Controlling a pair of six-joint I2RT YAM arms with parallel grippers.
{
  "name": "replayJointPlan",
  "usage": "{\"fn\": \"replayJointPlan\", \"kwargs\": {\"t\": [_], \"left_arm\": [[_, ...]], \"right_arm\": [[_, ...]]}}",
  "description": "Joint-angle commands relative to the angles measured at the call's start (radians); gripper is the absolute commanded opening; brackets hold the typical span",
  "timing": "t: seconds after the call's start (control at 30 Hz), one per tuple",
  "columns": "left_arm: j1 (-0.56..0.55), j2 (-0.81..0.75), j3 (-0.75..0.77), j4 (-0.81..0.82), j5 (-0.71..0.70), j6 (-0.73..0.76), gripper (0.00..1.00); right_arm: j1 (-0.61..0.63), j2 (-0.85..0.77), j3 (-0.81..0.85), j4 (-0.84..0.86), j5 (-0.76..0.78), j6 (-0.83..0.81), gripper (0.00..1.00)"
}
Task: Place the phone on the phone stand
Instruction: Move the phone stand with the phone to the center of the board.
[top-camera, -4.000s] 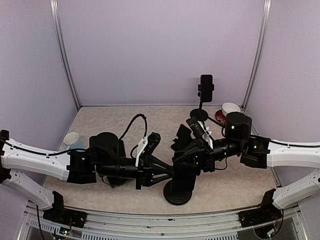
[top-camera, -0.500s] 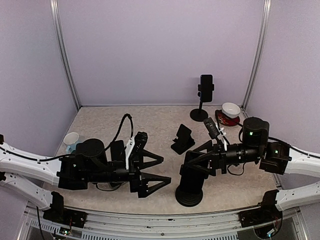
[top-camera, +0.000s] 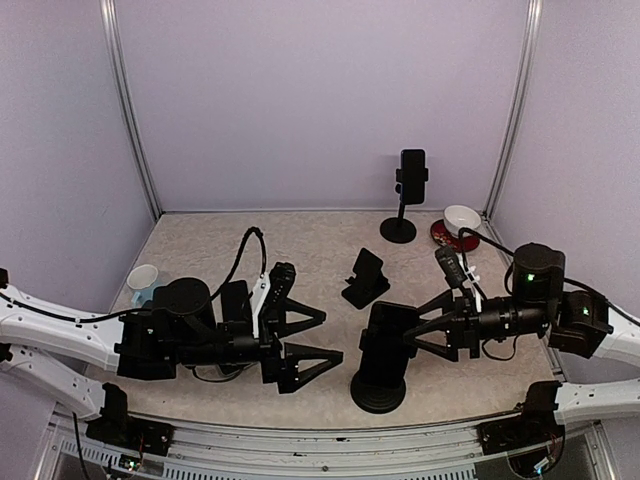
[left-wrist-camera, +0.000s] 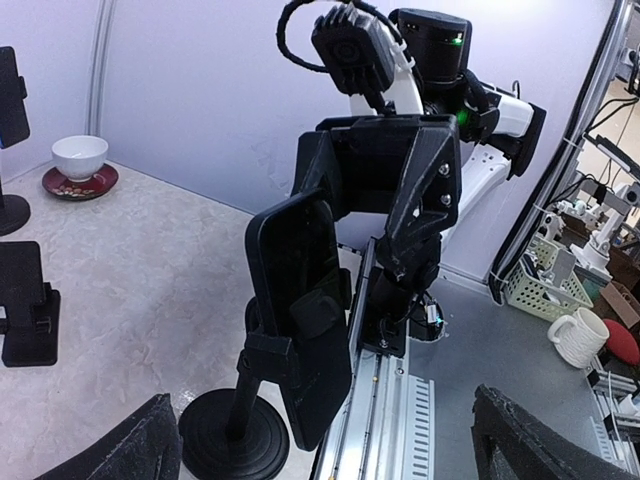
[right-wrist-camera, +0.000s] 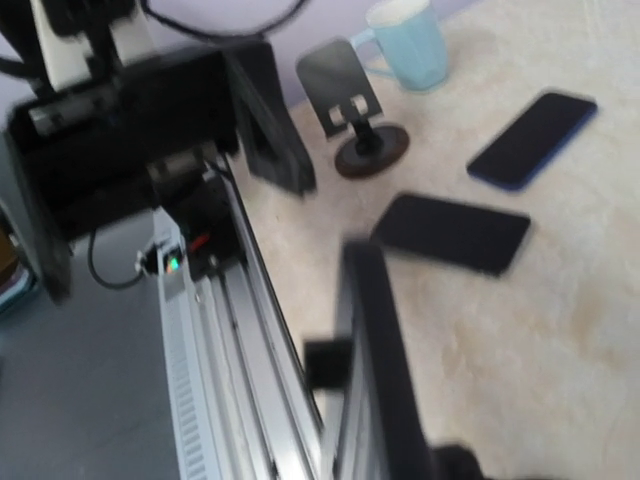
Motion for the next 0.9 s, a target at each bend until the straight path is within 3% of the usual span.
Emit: {"fn": "replayJointPlan", "kwargs": {"t": [0.0,0.37,0.53,0.73,0.87], "left_arm": [[-0.007,-0.007,0.005,0.003,-0.015,0.012,0.99],[-0.008,-0.014,0.003,-0.003,-0.016,0.013,0.99],[-0.008,-0.023,0.000,-0.009,-0.019,0.013,0.99],[-0.007,-0.023,0.004,-0.013,-0.025,0.013,0.99],[-0.007,-0.029,0.009,-0.017,-0.039,0.015,0.99]], "right_arm": [[-0.003,-0.028,-0.056,-0.087,0.011,0.020,0.60],[-0.007,-0.039,-0.100,-0.051,-0.022,0.041,0.46],[-0.006,-0.018,-0.100,-0.032,-0.058,0.040,0.31],[-0.006,-0.002,-0.082,0.028,-0.106,0.039,0.04],[-0.007,0.036,-0.040,0.067,-0.113,0.033,0.00]]}}
